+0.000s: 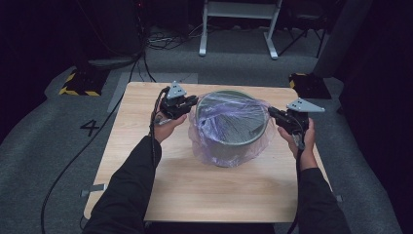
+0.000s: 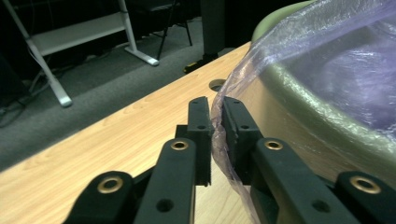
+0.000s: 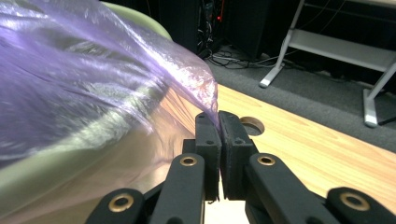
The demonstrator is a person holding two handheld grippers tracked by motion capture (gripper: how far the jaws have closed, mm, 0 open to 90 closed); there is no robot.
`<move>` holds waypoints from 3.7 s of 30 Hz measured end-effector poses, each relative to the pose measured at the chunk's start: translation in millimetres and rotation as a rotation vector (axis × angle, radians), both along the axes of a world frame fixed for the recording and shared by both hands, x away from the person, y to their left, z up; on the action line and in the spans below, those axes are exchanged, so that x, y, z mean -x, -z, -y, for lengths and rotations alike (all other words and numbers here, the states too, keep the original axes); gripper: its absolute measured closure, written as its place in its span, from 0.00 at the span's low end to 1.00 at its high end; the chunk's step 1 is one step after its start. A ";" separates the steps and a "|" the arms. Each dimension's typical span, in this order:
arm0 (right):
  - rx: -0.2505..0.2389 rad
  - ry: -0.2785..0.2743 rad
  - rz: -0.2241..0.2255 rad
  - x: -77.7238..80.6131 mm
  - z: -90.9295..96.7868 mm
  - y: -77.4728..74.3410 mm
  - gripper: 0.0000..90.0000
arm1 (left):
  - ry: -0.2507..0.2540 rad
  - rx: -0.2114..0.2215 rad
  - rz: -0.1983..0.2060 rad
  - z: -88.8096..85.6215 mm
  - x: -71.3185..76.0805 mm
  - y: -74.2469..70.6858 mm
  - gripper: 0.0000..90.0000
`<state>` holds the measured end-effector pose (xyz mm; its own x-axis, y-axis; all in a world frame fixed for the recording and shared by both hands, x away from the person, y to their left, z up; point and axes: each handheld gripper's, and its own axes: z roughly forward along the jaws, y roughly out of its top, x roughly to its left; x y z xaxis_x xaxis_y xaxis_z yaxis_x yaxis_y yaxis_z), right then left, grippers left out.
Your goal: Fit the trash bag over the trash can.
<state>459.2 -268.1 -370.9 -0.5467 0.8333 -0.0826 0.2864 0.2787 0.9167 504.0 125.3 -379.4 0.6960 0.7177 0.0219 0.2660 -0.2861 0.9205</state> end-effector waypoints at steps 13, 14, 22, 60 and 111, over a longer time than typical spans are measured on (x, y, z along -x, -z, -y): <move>-0.117 -0.008 -0.117 -30.5 -0.5 27.8 0.97 | 0.008 -0.010 -0.123 16.4 -20.7 25.8 0.97; -0.108 -0.010 -0.140 -33.1 -2.7 30.2 0.97 | 0.007 -0.038 -0.142 19.6 -22.6 29.2 0.97; -0.063 -0.020 -0.247 -39.7 -4.4 43.3 0.96 | 0.009 -0.109 -0.214 27.4 -25.0 45.5 0.94; 0.019 0.014 -0.045 19.7 50.6 28.8 0.39 | 0.128 -0.106 -0.063 -44.3 72.3 34.9 0.25; 0.103 -0.329 -0.222 71.8 -9.6 103.6 1.00 | 0.377 -0.306 -0.068 17.8 109.9 86.6 1.00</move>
